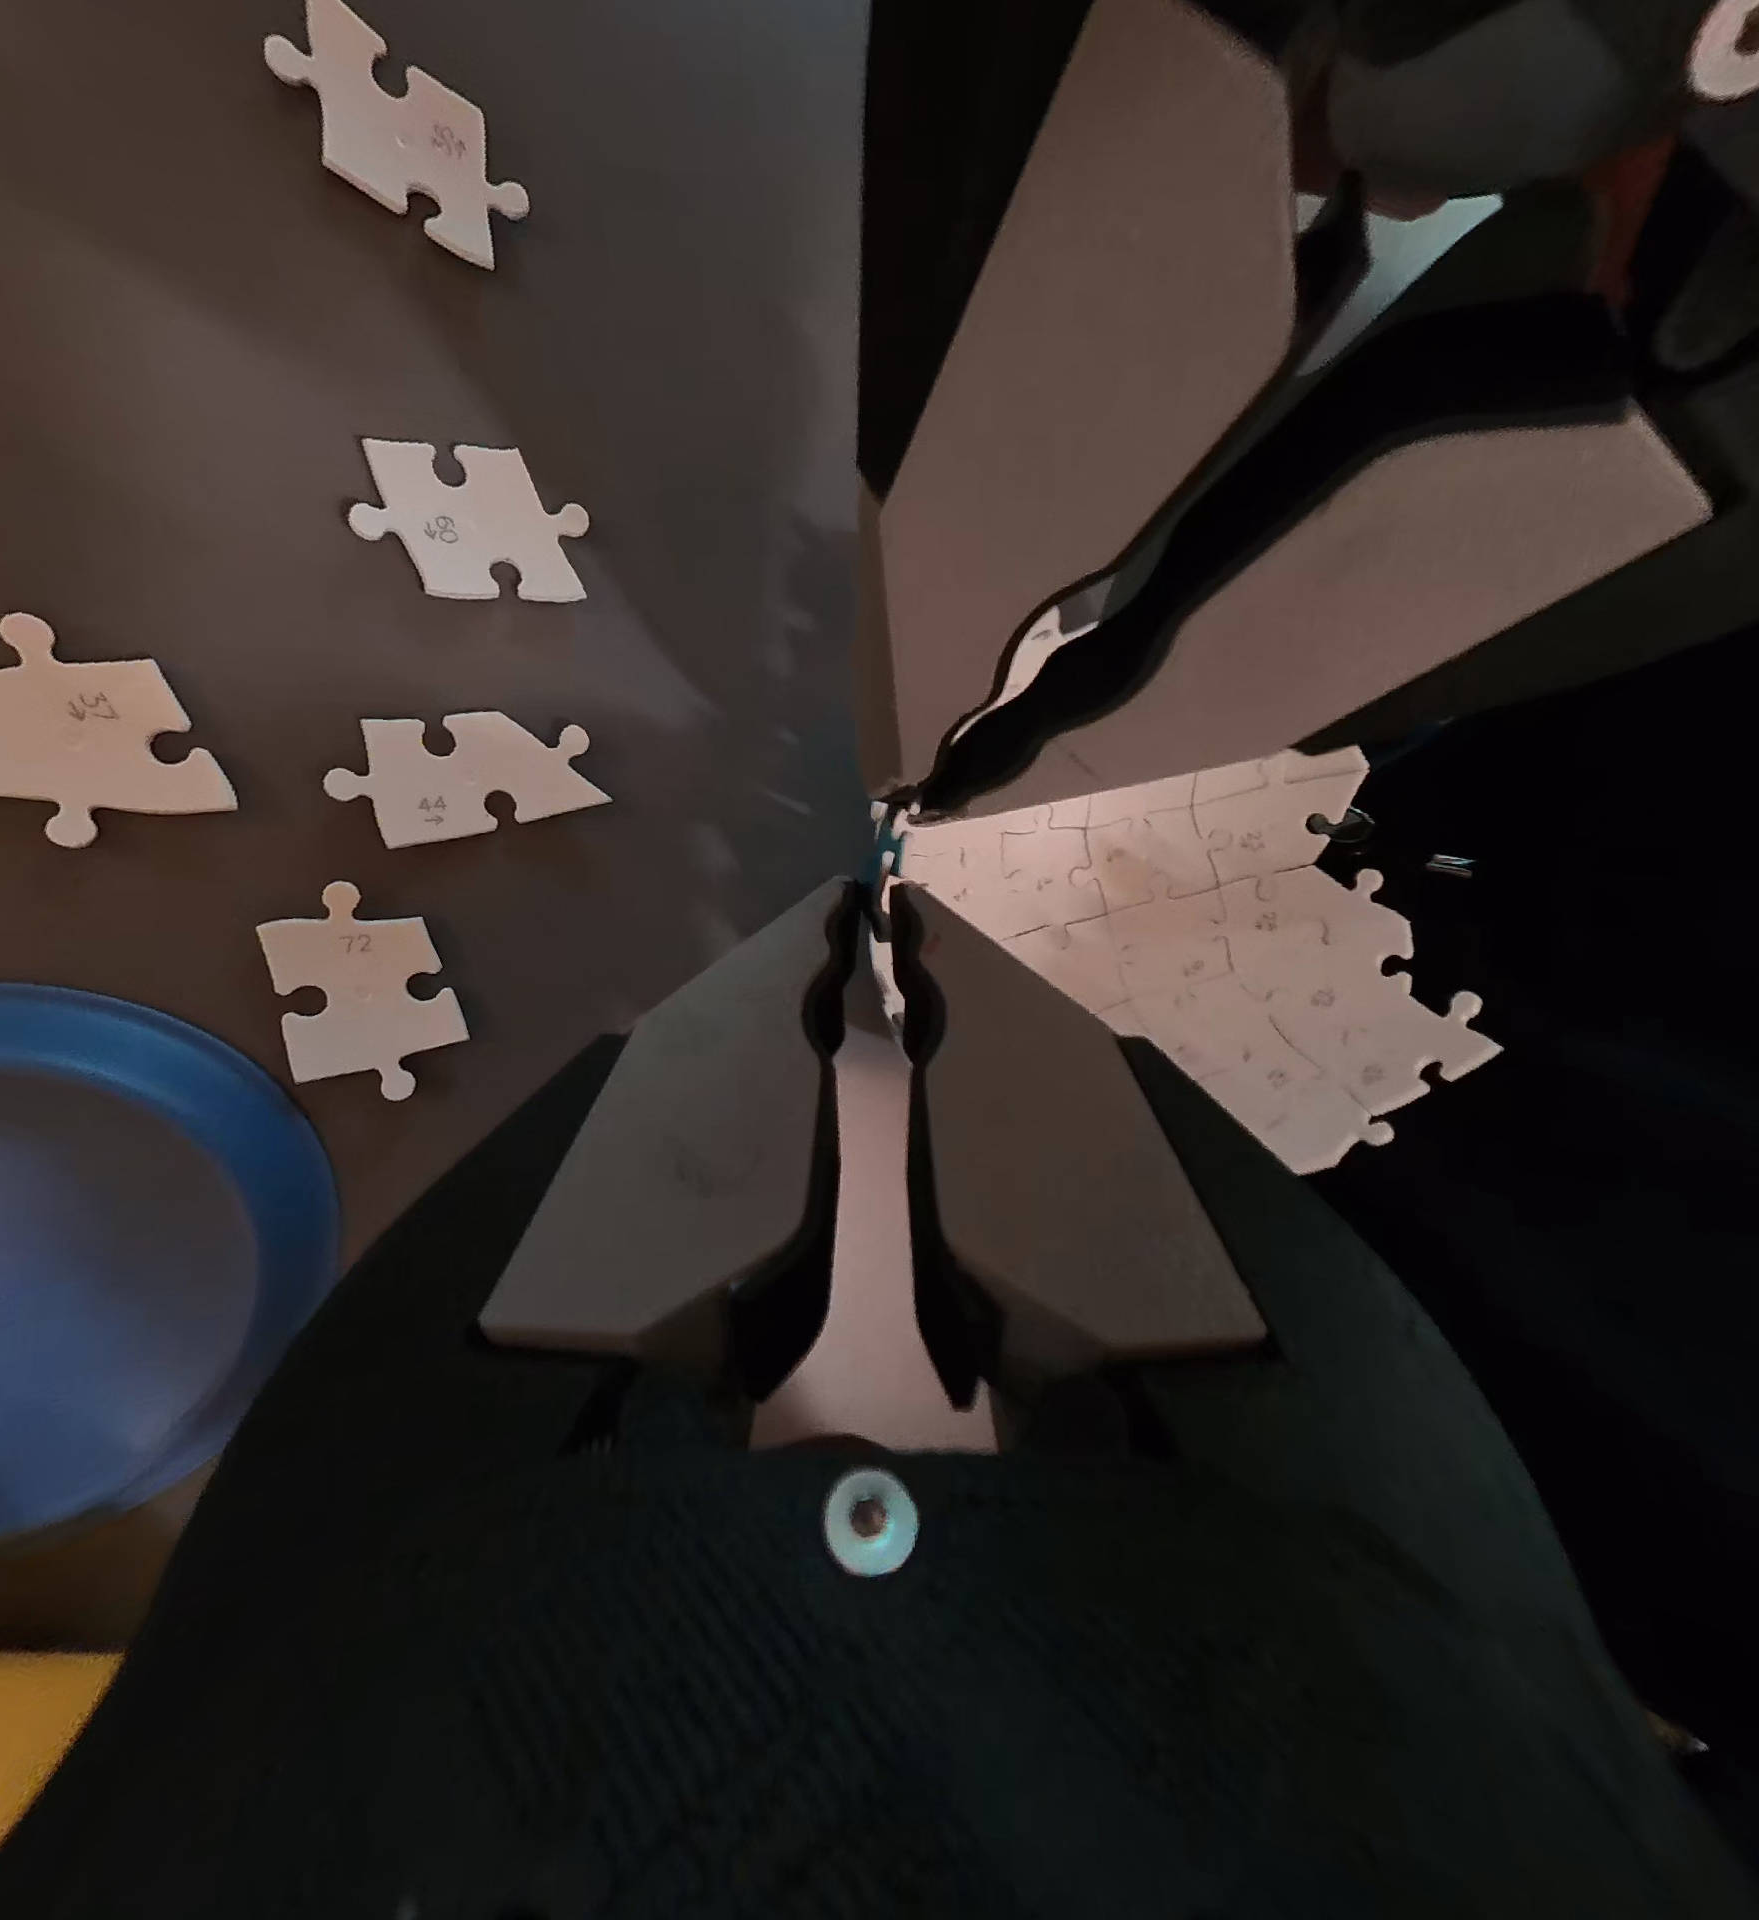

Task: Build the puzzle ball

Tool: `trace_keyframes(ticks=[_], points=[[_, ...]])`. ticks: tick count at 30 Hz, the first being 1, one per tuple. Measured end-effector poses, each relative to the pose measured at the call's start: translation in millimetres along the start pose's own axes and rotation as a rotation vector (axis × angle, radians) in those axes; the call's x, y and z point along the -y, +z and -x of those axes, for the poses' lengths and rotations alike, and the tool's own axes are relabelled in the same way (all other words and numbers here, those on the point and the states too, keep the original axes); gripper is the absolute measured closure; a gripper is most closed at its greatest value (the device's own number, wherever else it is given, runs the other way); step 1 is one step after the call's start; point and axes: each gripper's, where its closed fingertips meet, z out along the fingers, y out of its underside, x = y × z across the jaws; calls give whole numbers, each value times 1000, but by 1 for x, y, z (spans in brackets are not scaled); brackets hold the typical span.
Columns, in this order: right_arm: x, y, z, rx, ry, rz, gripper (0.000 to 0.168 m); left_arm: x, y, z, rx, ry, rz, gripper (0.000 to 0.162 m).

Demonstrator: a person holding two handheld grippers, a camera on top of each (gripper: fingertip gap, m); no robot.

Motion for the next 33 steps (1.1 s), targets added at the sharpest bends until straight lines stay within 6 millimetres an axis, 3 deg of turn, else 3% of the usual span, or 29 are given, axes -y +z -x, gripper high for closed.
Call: trace_keyframes(ticks=[33], points=[[0, -1, 0, 12, 4, -79, 168, -1, 1, 1, 56, -6, -19, 160]])
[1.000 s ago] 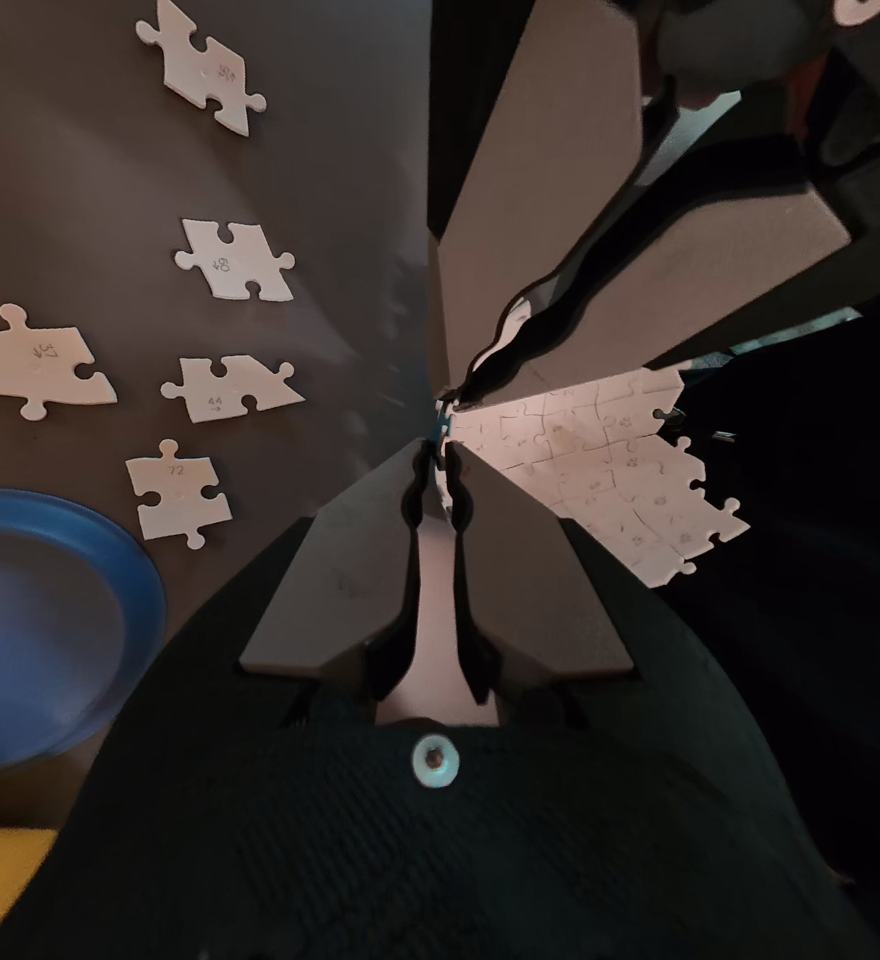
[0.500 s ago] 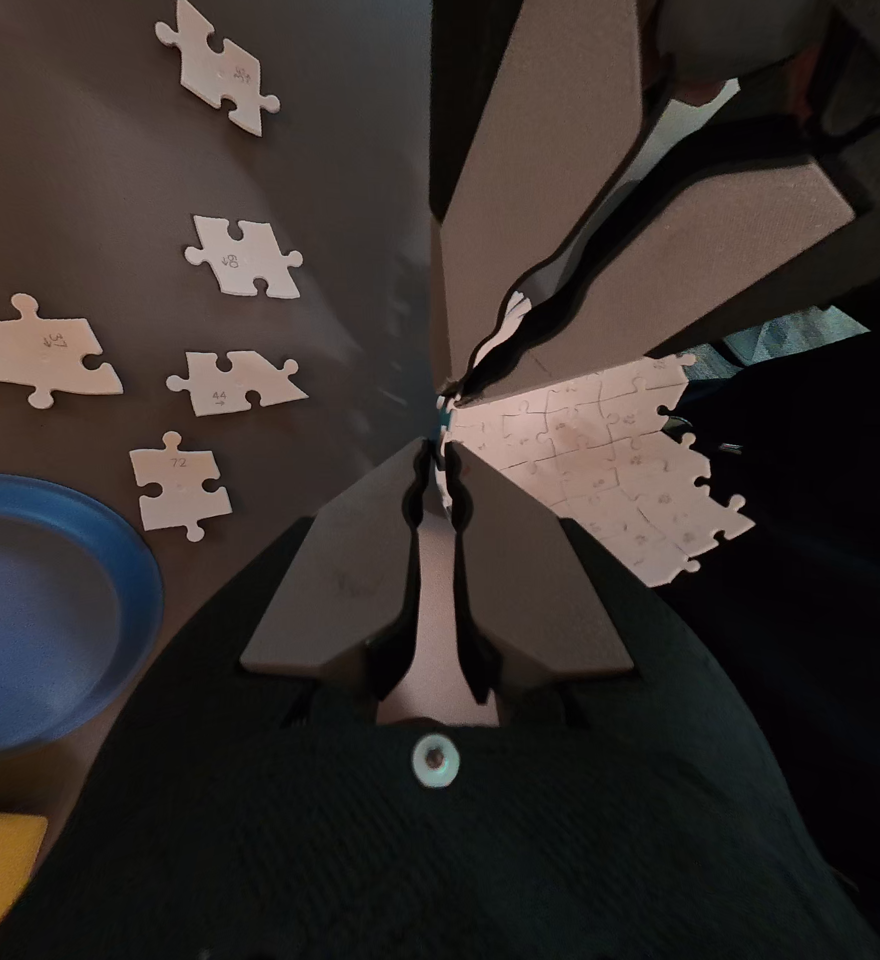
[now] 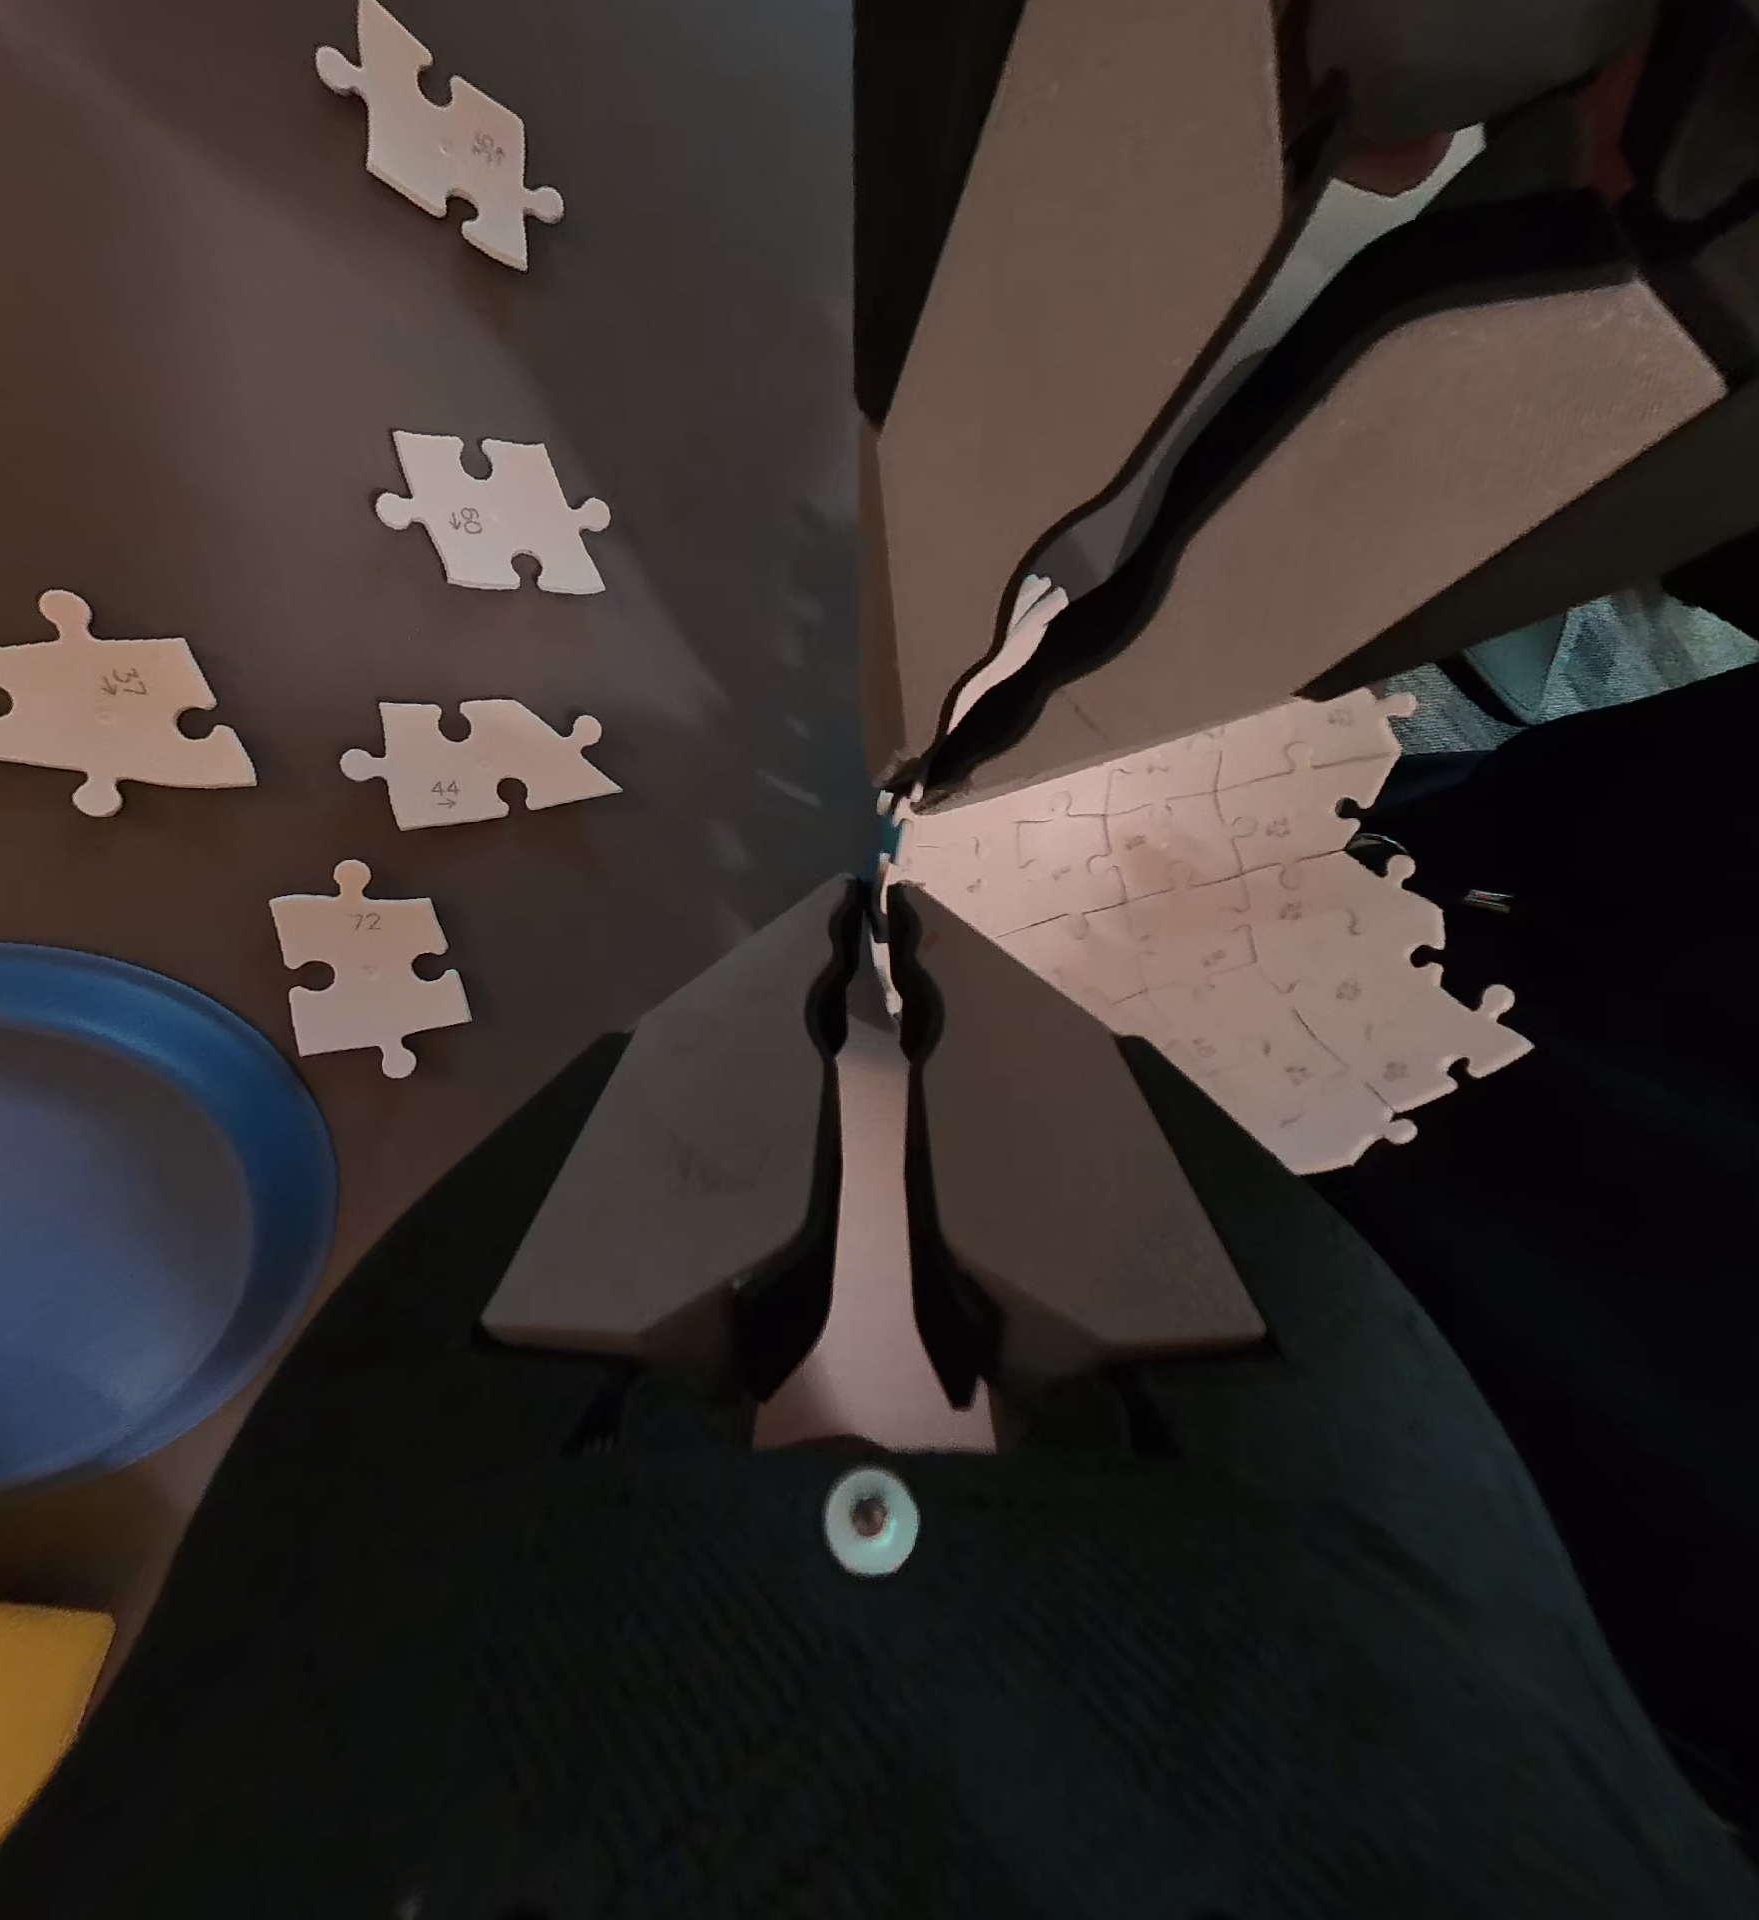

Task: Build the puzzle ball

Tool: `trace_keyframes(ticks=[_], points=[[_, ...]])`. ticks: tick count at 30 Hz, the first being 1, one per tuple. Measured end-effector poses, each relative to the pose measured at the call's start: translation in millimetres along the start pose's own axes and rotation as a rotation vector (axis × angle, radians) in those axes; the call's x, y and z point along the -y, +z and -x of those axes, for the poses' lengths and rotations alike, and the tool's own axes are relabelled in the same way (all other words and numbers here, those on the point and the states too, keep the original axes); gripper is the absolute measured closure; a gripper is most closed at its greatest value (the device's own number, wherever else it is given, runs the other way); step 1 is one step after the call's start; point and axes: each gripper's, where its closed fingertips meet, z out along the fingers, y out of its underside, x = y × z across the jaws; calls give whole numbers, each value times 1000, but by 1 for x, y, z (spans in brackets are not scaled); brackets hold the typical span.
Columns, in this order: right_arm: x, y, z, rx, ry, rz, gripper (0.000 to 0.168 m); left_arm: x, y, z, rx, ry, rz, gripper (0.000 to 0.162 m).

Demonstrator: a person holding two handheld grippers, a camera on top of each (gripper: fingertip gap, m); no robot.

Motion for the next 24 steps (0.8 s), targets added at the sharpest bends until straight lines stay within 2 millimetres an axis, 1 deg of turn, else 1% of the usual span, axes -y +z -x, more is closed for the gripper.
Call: trace_keyframes(ticks=[7, 14, 19, 24], points=[[0, -1, 0, 0, 1, -10, 168, 0, 0, 1, 27, 2, 0, 161], [-1, 0, 0, 9, 25, -64, 168, 1, 0, 2, 61, -7, -4, 161], [-3, -1, -1, -11, -7, -69, 168, 2, 2, -1, 67, 21, 6, 161], [-3, -4, 0, -17, -17, -79, 168, 4, 1, -2, 66, 34, 3, 161]])
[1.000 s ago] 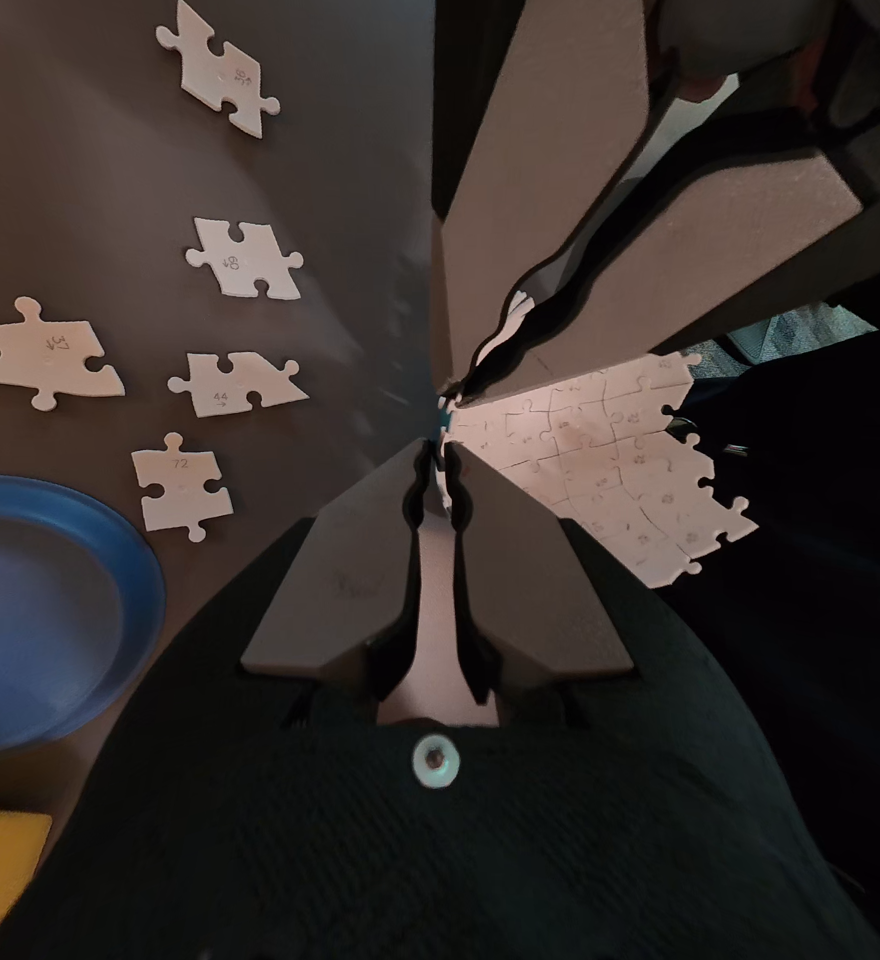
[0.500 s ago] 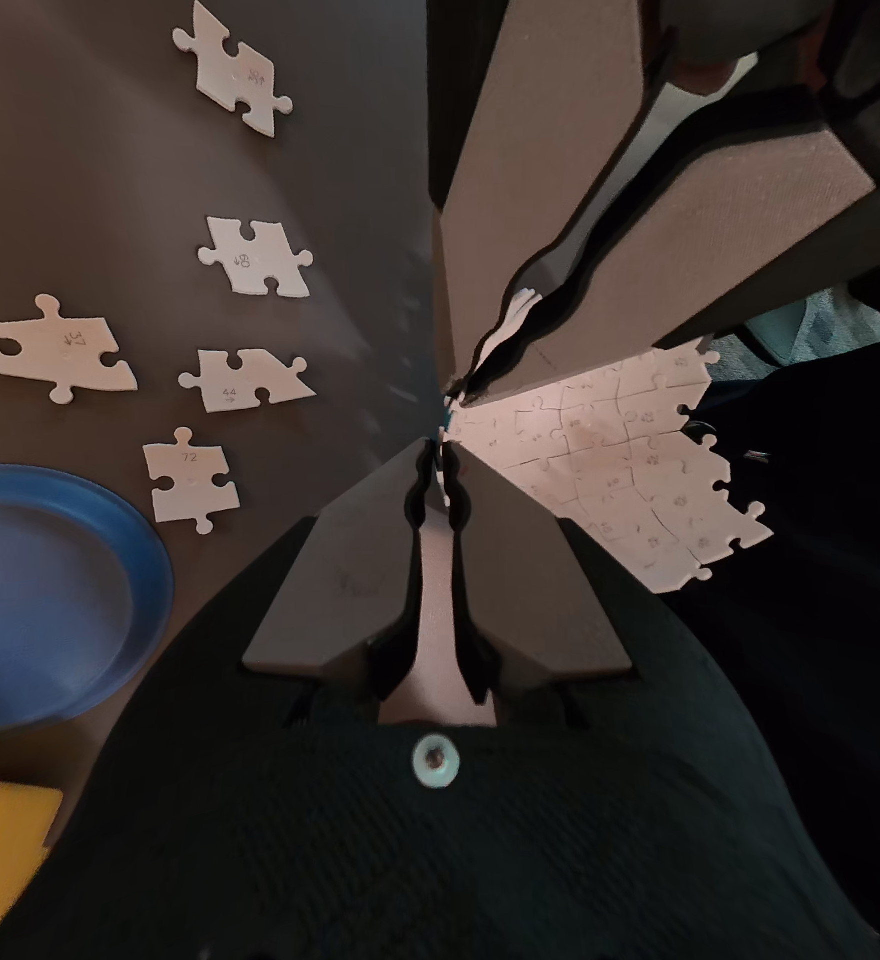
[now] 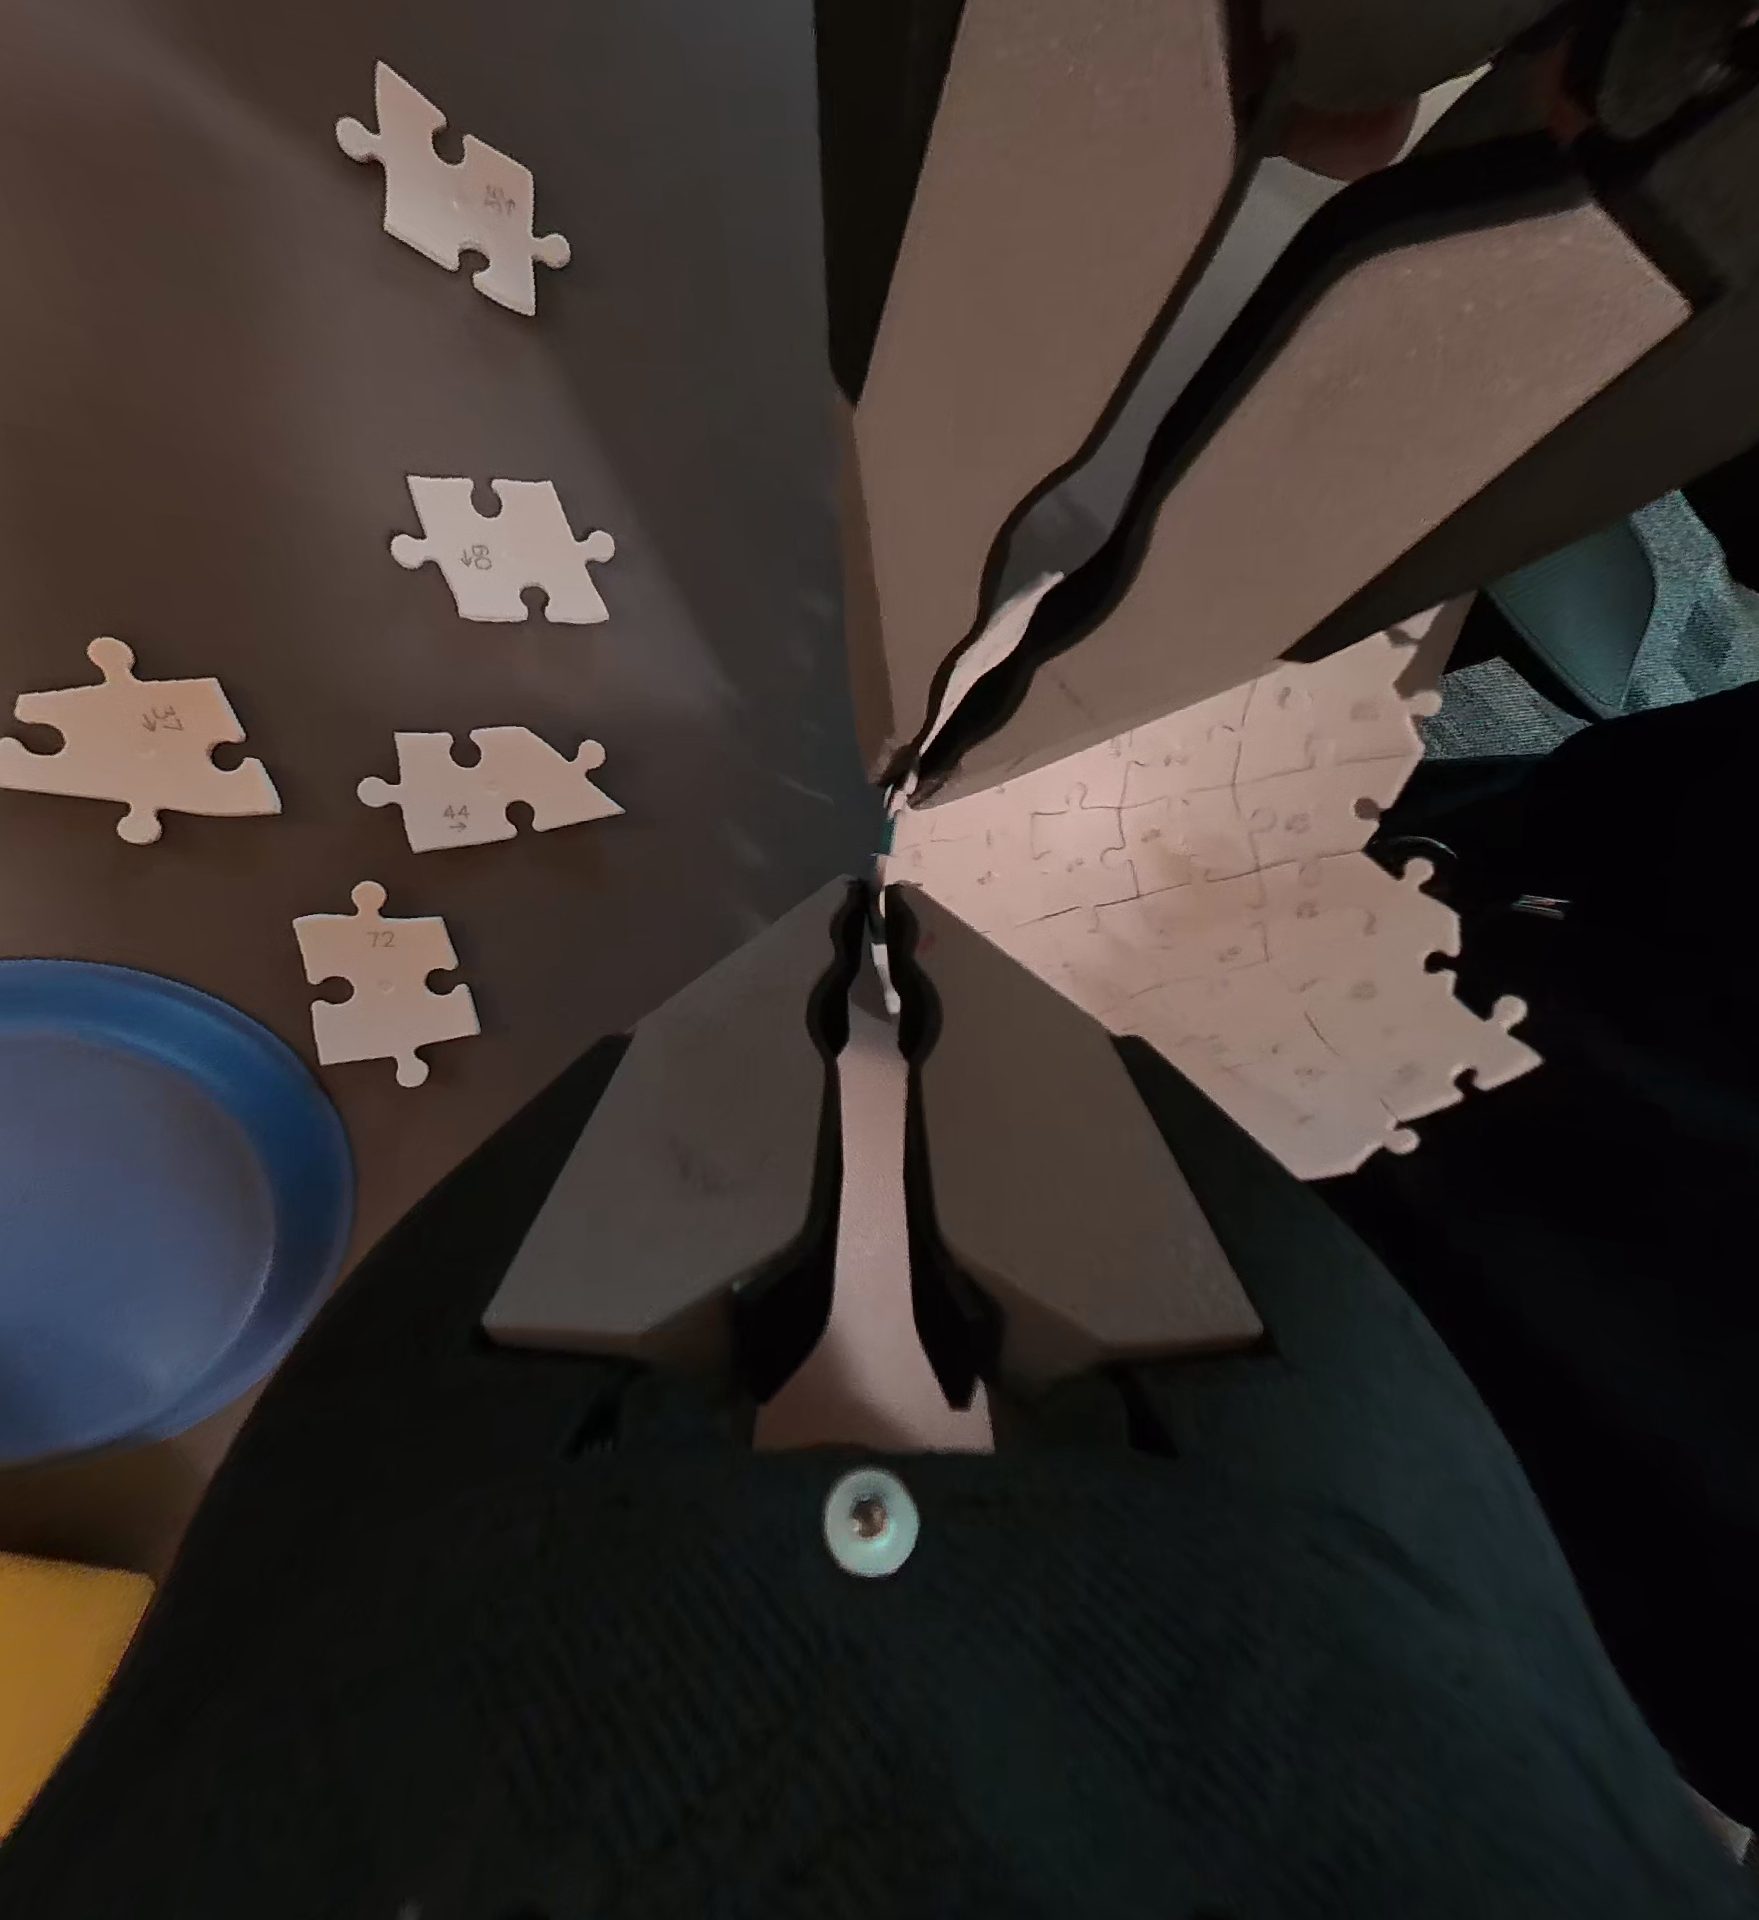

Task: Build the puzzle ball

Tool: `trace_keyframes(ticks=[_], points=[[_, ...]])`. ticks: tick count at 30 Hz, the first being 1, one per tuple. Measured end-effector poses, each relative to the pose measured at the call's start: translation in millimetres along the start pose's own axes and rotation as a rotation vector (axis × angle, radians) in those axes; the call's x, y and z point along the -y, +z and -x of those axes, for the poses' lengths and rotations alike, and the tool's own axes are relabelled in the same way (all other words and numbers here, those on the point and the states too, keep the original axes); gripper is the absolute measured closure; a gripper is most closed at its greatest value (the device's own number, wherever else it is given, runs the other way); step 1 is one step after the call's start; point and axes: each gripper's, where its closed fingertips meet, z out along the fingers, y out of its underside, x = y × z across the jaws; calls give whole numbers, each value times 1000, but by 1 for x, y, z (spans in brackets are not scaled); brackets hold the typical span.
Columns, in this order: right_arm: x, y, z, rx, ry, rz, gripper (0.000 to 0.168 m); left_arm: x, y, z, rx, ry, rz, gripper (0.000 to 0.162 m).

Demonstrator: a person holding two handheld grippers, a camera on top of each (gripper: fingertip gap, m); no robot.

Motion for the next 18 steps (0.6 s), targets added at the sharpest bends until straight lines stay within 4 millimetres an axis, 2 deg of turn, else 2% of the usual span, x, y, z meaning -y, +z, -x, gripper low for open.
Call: trace_keyframes(ticks=[5, 8, 18], points=[[-1, -1, -1, -6, -4, 2, 168, 2, 0, -4, -38, -25, 11, 150], [0, -2, -1, -4, 0, -6, 168, 0, 3, 2, -5, -17, 27, 160], [-6, 0, -3, 3, 3, 14, 168, 2, 3, 5, -19, -26, 31, 158]])
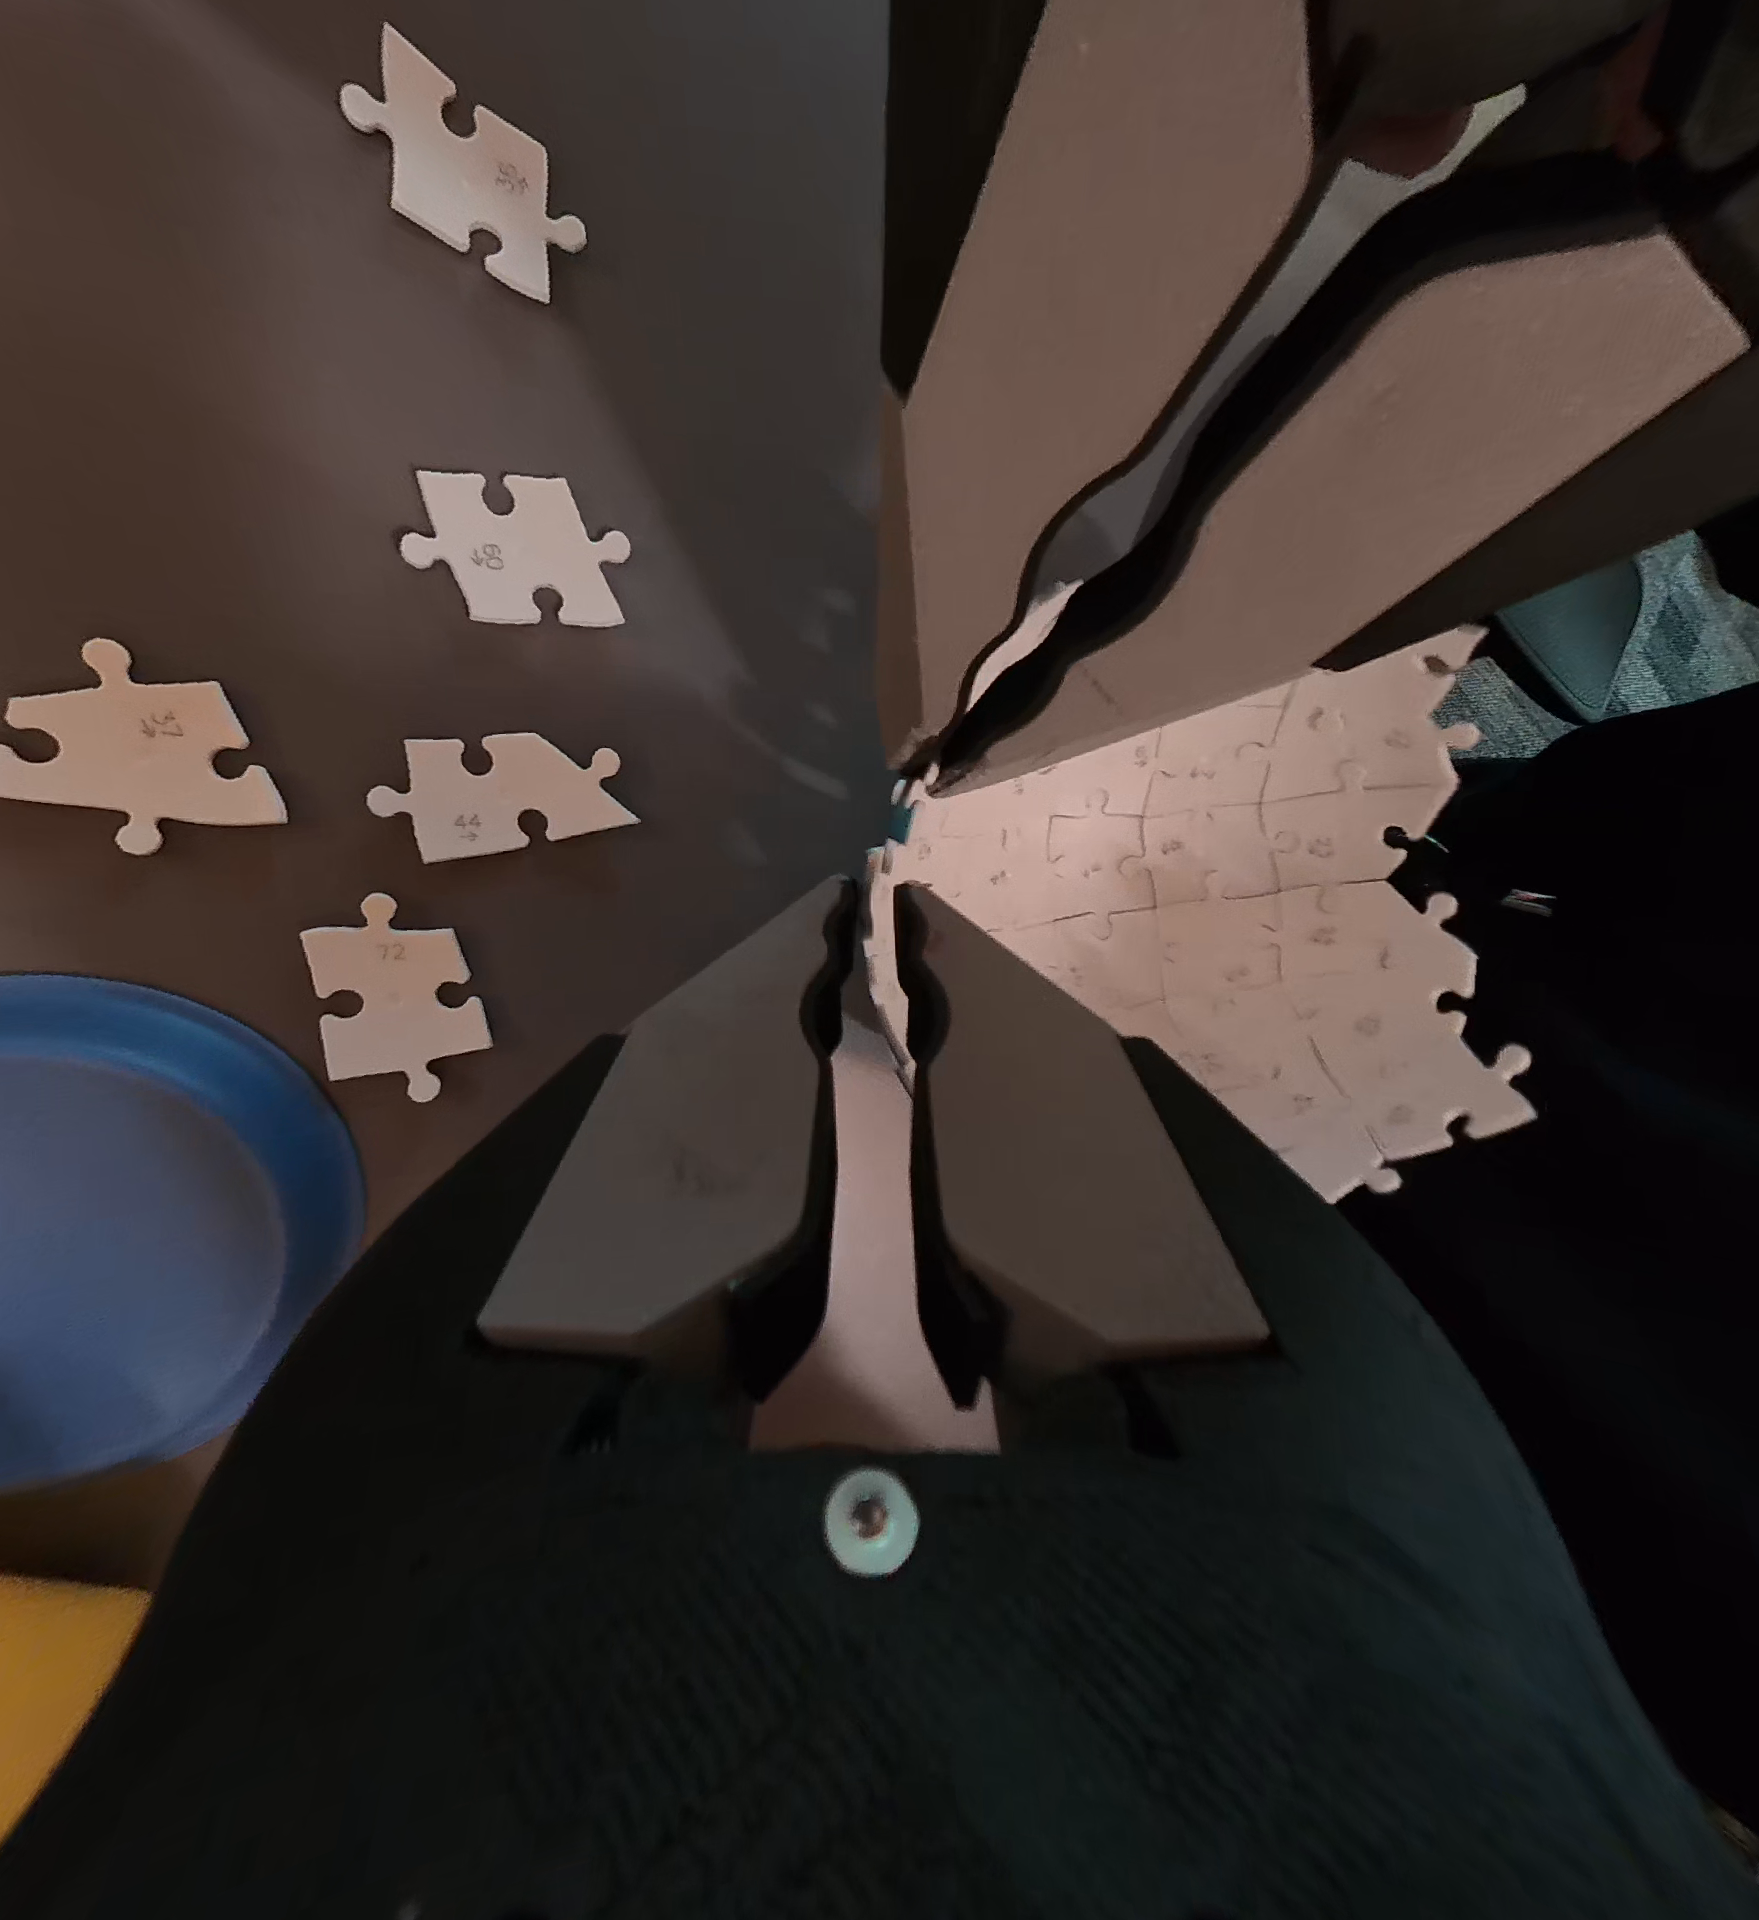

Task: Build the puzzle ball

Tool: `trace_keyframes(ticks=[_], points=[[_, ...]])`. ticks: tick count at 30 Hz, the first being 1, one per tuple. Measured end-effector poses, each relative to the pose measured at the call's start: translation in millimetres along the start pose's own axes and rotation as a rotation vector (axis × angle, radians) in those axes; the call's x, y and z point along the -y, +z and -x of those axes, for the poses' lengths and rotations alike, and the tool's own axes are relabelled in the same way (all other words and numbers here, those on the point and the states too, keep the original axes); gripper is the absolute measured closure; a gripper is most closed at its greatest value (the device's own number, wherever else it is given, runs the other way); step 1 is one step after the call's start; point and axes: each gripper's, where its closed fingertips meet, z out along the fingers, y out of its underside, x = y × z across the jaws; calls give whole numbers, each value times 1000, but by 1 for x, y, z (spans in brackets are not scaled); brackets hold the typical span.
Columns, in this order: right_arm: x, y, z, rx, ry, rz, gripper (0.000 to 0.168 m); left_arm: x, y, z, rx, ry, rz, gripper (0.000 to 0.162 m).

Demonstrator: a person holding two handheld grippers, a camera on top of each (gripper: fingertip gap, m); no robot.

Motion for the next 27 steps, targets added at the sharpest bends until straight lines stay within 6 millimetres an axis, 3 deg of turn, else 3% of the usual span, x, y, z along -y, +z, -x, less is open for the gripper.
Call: trace_keyframes(ticks=[13, 27], points=[[-1, 2, 0, 4, 0, 9, 168, 2, 4, -1, -55, 16, 15, 151], [-3, 3, -2, 28, 30, -2, 168, 3, 8, -1, -44, 17, 26, 156]])
